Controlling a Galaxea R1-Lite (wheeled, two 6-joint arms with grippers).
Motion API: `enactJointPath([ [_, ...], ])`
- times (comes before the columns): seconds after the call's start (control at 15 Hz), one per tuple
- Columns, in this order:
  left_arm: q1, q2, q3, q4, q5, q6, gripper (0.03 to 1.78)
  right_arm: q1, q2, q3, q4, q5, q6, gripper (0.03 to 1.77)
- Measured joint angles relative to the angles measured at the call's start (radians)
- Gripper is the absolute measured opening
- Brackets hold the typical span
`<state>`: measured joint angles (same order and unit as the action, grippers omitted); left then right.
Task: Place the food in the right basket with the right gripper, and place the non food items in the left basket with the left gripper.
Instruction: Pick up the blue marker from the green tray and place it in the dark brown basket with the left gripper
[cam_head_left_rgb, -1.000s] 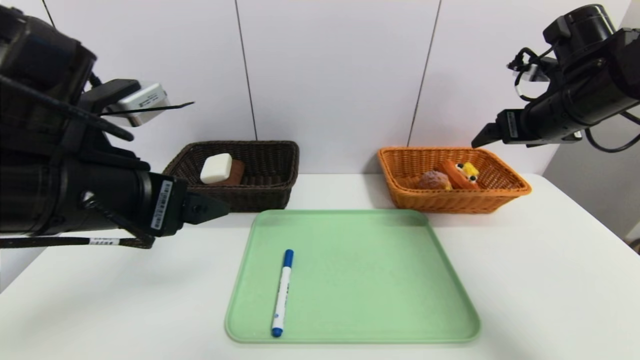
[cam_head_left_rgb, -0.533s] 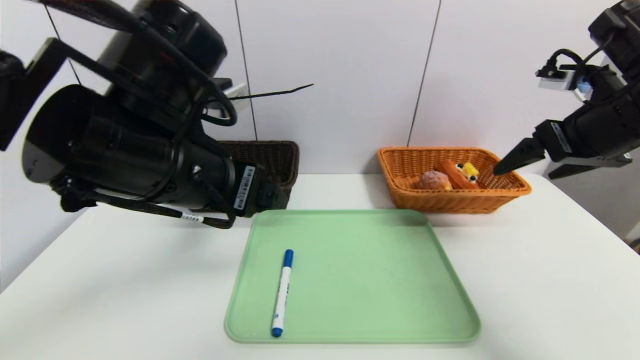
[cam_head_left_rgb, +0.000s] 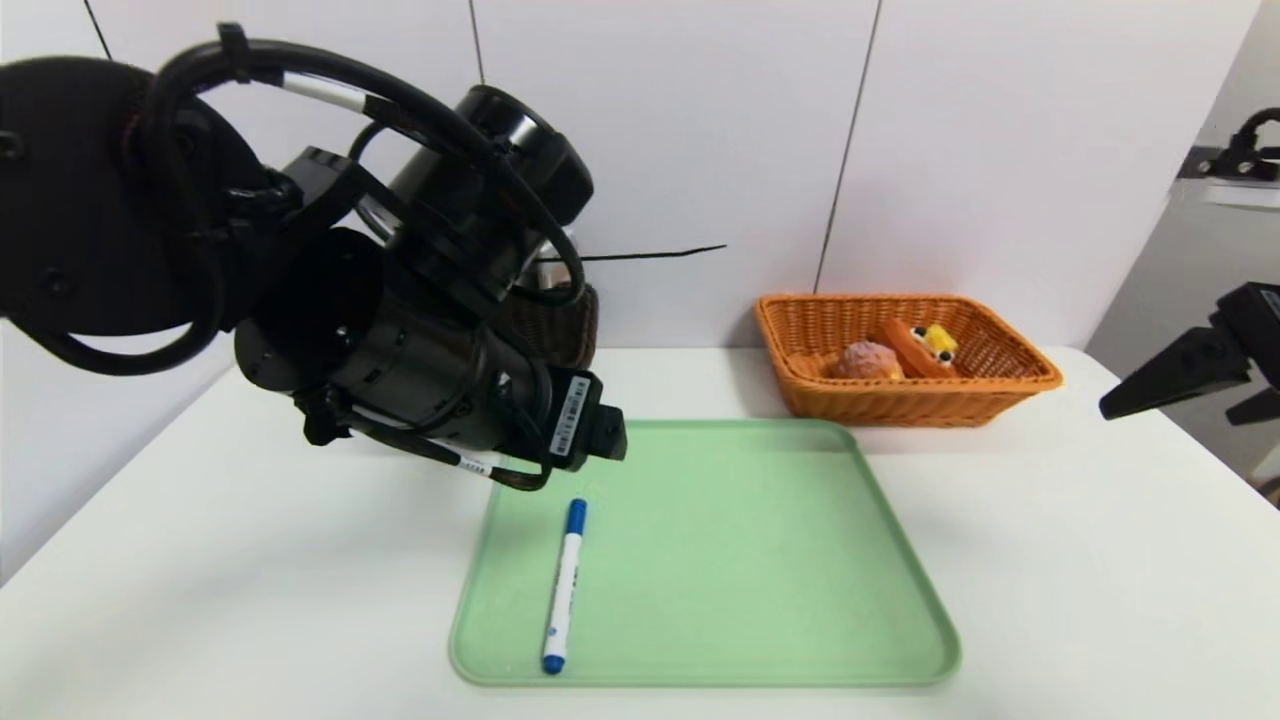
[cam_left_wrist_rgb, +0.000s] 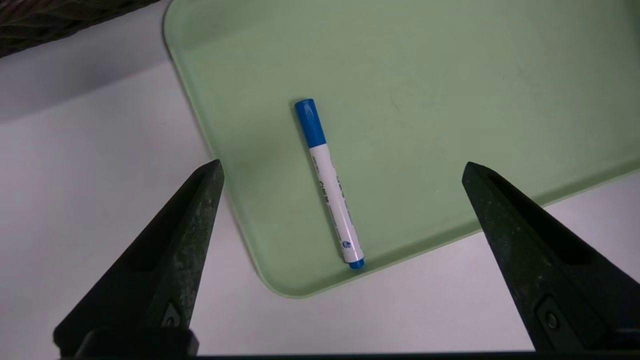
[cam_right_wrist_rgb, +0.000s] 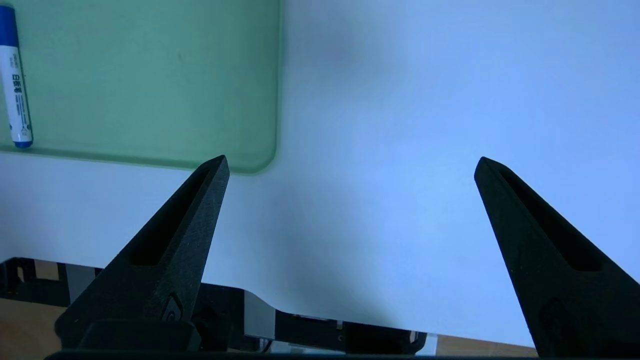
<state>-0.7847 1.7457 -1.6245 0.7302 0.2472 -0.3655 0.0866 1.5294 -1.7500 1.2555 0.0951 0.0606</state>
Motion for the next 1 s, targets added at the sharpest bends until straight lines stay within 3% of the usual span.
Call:
enactJointPath([
  [0.27, -0.031, 0.044, 0.021, 0.0, 0.038, -0.063, 1.69, 0.003, -0.131, 0.239, -0.181, -0.01, 0.014, 1.69],
  [0.47, -0.045, 0.088, 0.016, 0.043, 0.052, -0.127, 1.69, 0.018, -0.169, 0.376, -0.358, -0.076, 0.079, 1.69],
  [0.6, -0.047, 0.111, 0.016, 0.074, 0.046, -0.154, 1.69, 0.04, -0.168, 0.407, -0.388, -0.089, 0.15, 1.69],
  [1.0, -0.045, 0.184, 0.004, 0.107, 0.0, -0.159, 1.69, 0.081, -0.184, 0.516, -0.5, -0.097, 0.153, 1.69],
])
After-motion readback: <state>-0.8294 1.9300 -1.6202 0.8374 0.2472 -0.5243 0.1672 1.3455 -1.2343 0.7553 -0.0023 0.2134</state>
